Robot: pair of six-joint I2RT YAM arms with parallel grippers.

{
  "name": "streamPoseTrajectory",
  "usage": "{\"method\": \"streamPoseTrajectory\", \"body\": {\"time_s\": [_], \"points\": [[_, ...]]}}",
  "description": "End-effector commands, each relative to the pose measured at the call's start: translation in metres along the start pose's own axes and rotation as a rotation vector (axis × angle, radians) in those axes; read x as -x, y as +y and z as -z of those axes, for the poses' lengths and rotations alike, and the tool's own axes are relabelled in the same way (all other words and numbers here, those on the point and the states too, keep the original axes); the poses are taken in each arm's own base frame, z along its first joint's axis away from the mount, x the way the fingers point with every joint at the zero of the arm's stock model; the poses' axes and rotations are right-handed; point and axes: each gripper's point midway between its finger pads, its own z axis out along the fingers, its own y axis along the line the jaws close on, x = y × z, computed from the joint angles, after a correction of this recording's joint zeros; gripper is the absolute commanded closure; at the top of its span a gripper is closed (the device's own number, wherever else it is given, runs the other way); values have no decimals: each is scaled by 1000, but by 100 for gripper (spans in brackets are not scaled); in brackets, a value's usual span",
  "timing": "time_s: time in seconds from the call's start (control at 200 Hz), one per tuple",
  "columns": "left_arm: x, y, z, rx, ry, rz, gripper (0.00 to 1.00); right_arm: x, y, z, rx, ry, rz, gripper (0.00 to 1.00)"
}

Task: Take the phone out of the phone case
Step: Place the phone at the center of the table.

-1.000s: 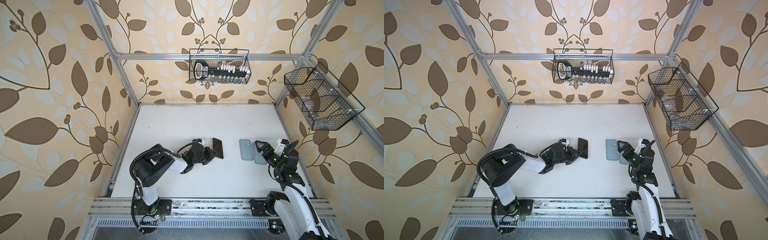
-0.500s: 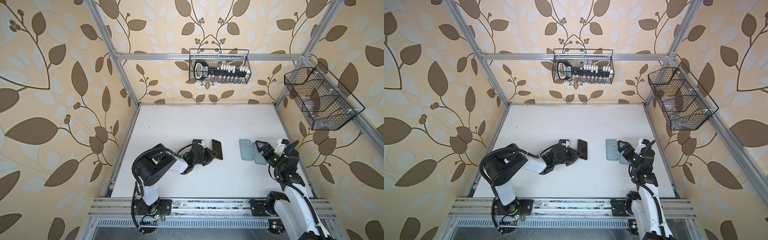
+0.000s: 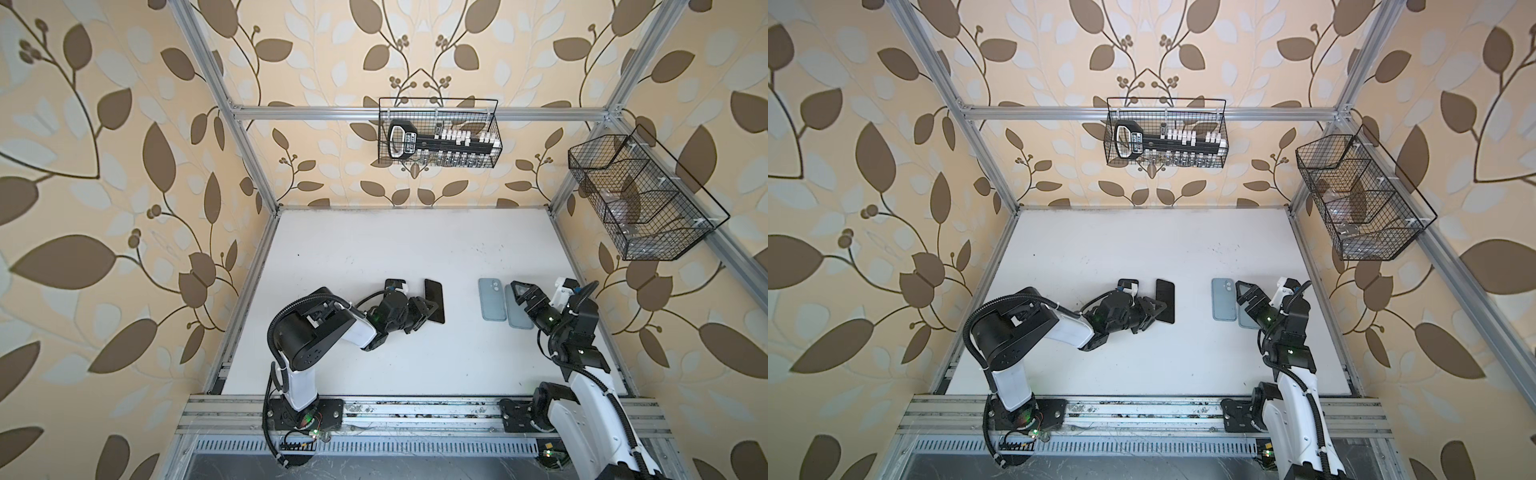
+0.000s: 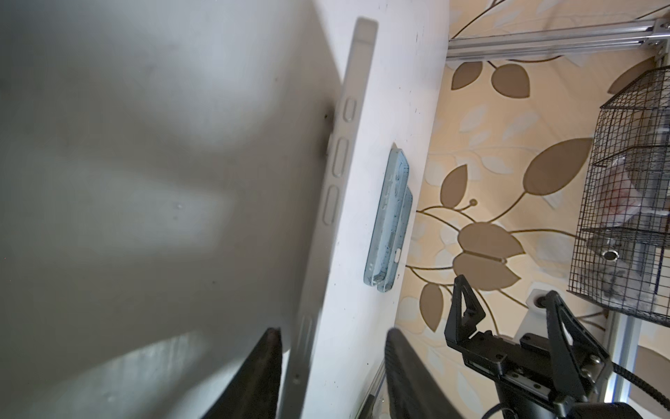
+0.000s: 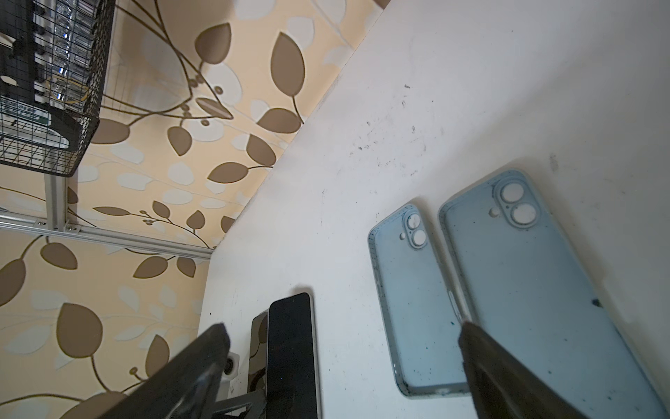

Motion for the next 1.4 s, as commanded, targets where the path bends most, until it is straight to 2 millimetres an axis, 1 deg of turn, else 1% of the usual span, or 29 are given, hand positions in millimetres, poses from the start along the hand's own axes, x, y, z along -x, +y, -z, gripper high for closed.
{"method": "streamPoseTrajectory", "body": {"time_s": [0.0,0.495,0.81,0.95,1.065,1.125,1.275,1.395], "points": [[-1,-10,1,-40,-15,-9,50,-4,-3,1,8,3,-5,0],[-4,9,-1,25,-14,5,46,-4,-3,0,8,5,-5,0],[-3,12,-2,45,-17,9,42,-3,-4,-1,7,5,-6,0],[-3,16,0,67,-24,12,38,-4,-4,-2,6,5,-5,0],[-3,19,3,89,-32,2,31,-4,-4,-2,8,7,-4,0],[-3,17,3,96,-34,-6,30,-4,-4,-2,7,6,-2,0],[-4,20,7,149,-40,-29,19,-3,-4,-1,9,4,-2,0],[-6,19,11,209,-51,-75,11,-3,-3,0,8,4,2,0]]}}
